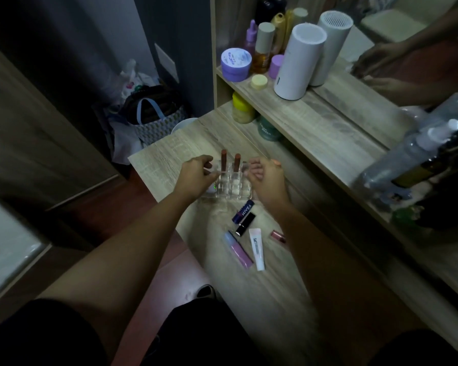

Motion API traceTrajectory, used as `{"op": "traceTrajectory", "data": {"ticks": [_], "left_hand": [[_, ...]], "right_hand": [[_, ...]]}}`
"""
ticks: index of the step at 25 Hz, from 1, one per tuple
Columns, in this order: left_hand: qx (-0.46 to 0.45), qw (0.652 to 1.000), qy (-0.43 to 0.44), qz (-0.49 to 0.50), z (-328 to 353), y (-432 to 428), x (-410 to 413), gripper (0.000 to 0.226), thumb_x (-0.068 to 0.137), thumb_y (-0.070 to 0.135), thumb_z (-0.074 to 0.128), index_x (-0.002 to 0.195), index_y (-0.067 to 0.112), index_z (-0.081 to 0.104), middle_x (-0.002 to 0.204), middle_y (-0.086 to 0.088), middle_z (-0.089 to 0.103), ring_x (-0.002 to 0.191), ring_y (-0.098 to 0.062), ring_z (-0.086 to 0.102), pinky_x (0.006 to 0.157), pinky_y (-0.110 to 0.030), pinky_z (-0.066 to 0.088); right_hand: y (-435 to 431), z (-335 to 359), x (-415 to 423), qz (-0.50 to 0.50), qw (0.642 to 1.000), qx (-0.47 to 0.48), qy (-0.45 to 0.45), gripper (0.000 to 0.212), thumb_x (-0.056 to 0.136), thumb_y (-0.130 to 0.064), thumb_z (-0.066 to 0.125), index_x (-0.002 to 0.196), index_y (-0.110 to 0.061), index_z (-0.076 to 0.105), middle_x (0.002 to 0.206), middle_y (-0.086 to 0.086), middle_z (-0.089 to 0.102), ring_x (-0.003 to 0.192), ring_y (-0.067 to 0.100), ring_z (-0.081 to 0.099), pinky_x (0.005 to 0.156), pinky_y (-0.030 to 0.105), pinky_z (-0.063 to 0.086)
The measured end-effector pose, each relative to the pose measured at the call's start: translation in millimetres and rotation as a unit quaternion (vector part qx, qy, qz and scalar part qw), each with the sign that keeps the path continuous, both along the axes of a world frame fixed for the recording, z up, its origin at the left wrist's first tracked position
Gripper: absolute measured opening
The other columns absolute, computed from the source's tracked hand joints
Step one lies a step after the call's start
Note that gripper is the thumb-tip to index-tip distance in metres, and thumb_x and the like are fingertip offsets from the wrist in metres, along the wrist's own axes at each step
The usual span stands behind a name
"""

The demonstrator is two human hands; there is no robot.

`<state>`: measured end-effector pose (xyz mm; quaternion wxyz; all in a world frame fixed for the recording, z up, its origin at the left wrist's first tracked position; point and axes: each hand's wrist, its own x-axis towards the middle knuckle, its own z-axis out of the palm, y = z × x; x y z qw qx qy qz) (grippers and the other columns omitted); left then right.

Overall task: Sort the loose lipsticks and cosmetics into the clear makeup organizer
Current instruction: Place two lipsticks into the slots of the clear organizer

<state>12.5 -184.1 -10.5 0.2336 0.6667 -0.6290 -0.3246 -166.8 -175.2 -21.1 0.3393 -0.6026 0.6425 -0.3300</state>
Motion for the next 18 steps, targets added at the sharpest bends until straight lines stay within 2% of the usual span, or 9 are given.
{"op": "traceTrajectory", "data": {"ticks": [2,5,7,11,13,15,18], "left_hand": [[-0.007,1.000,0.000,0.017,-1.0,17.9,-2.1,0.043,0.086,0.019,0.065,0.124,0.002,0.055,0.113,-0.018,0.067,0.096,-0.025,0.067,0.080,-0.024,0.050],[0.007,0.999,-0.010,0.031,-8.5,47.5,-10.2,0.035,0.085,0.018,0.065,0.115,0.002,0.061,0.105,-0.018,0.071,0.093,-0.023,0.067,0.074,-0.010,0.039],[0.022,0.999,-0.008,0.026,-15.4,69.7,-18.9,0.032,0.084,0.017,0.066,0.112,0.002,0.064,0.103,-0.017,0.072,0.094,-0.023,0.066,0.072,-0.007,0.035],[0.051,0.998,0.012,0.032,-28.7,107.0,-33.3,0.031,0.083,0.018,0.068,0.108,0.000,0.064,0.104,-0.018,0.071,0.095,-0.026,0.066,0.082,-0.021,0.044],[0.057,0.997,0.011,0.043,-34.9,119.3,-36.4,0.030,0.083,0.019,0.068,0.107,0.000,0.064,0.103,-0.018,0.071,0.095,-0.028,0.065,0.083,-0.026,0.046],[0.056,0.996,-0.003,0.069,-40.4,130.5,-41.7,0.030,0.084,0.020,0.067,0.105,0.000,0.063,0.103,-0.019,0.070,0.095,-0.030,0.065,0.084,-0.032,0.049],[0.088,0.990,-0.011,0.109,-49.9,138.8,-51.2,0.041,0.082,0.029,0.069,0.109,-0.001,0.058,0.107,-0.021,0.067,0.100,-0.033,0.062,0.083,-0.036,0.049]], "right_hand": [[15.4,1.7,-11.4,0.009,1.000,-0.009,0.006,0.022,0.085,-0.005,0.062,0.106,-0.012,0.060,0.092,-0.009,0.058,0.081,-0.001,0.056,0.068,0.011,0.048],[40.1,-1.4,-29.8,0.015,1.000,-0.002,0.019,0.021,0.087,-0.004,0.060,0.107,-0.007,0.060,0.102,0.008,0.063,0.089,0.014,0.060,0.077,0.022,0.053],[57.7,-5.2,-40.8,0.018,0.999,-0.003,0.029,0.023,0.086,-0.002,0.060,0.109,-0.005,0.060,0.104,0.012,0.065,0.091,0.017,0.062,0.080,0.026,0.054],[89.2,-15.9,-66.9,-0.005,0.999,0.006,0.035,0.020,0.085,-0.001,0.062,0.104,-0.006,0.063,0.100,0.011,0.068,0.084,0.014,0.062,0.075,0.024,0.055],[99.3,-22.8,-84.7,-0.025,0.998,0.011,0.058,0.021,0.085,0.002,0.060,0.106,-0.002,0.063,0.099,0.015,0.069,0.082,0.015,0.061,0.075,0.028,0.055],[108.6,-27.2,-103.9,-0.035,0.996,0.007,0.086,0.023,0.084,0.007,0.057,0.105,0.001,0.064,0.097,0.020,0.069,0.081,0.018,0.060,0.078,0.035,0.056],[115.3,-32.2,-121.9,-0.015,0.990,0.022,0.139,0.024,0.085,0.005,0.055,0.105,-0.001,0.065,0.101,0.019,0.068,0.088,0.028,0.064,0.081,0.037,0.054]]}}
